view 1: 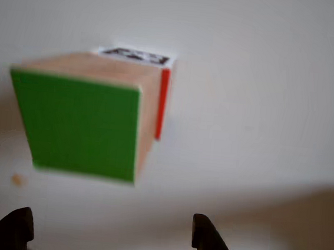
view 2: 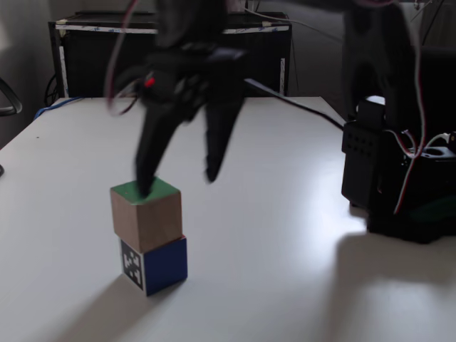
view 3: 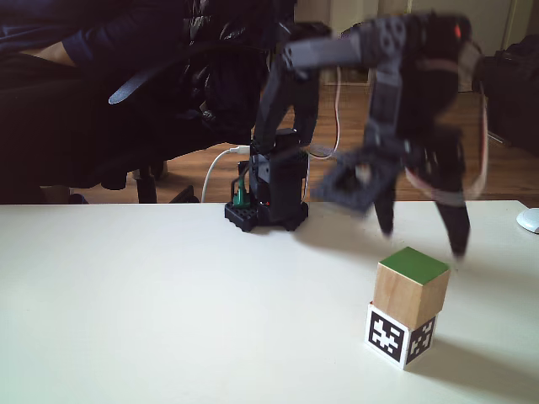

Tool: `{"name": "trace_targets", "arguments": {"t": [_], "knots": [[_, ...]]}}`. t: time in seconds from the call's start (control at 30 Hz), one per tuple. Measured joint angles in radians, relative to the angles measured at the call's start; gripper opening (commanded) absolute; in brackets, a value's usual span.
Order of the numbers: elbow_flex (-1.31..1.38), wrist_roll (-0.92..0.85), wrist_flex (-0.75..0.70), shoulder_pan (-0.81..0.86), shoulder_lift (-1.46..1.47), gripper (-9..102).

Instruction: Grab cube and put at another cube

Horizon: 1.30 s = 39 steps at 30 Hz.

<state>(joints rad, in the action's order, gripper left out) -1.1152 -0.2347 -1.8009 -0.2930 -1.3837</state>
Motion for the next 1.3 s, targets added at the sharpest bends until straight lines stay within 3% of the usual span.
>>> {"name": "trace_targets", "arguments": {"t": [0.23, 0.33, 0.43, 0.63, 0.87, 1.03, 1.3], "knots": [[-0.287, -0.014, -0.005, 0.040, -0.514, 27], [-0.351, -0.048, 0.043, 0.173, -0.726, 6], [-0.476, -0.037, 0.155, 0.328, -0.920, 0], [-0.871, 0.009, 0.433, 0.520, -1.249, 0], [-1.427, 0.069, 0.753, 0.549, -1.574, 0], [-1.727, 0.106, 0.795, 0.549, -1.871, 0], [-1.950, 0.038, 0.864, 0.505, -1.899, 4]]}}
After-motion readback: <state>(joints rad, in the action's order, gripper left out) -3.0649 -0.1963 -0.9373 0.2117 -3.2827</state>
